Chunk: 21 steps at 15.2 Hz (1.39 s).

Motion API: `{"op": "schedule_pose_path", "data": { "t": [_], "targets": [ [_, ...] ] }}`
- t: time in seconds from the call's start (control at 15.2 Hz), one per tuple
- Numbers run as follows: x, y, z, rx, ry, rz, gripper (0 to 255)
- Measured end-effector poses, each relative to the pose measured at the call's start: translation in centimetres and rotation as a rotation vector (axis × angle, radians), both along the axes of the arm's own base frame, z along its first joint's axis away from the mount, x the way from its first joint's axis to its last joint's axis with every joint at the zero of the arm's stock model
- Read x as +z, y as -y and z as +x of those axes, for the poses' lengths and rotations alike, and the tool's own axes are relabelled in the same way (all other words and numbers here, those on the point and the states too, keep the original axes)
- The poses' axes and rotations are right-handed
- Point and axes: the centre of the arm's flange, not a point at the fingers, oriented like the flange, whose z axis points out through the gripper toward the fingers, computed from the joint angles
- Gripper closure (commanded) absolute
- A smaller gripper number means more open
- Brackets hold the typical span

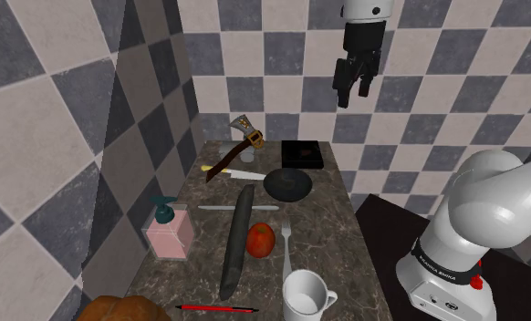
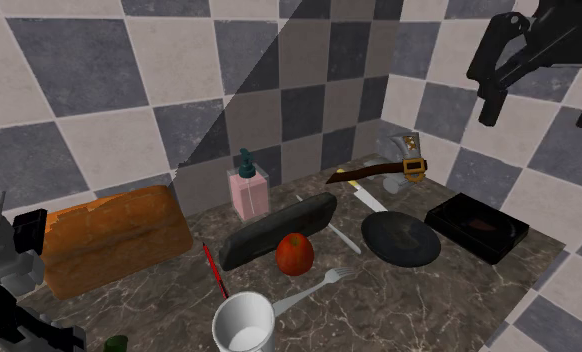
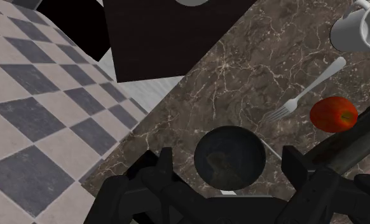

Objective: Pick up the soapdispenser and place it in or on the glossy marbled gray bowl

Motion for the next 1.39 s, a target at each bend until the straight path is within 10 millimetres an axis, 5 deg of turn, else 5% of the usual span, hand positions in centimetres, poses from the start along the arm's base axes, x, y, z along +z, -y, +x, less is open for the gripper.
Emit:
{"op": "schedule_pose_path", "data": {
  "t": [0.26, 1.39],
  "targets": [
    [-1.0, -1.9, 1.3, 0.011, 0.003, 0.004, 0],
    [-8.4, -18.8, 12.7, 0.1, 0.031, 0.039, 0]
  ]
}}
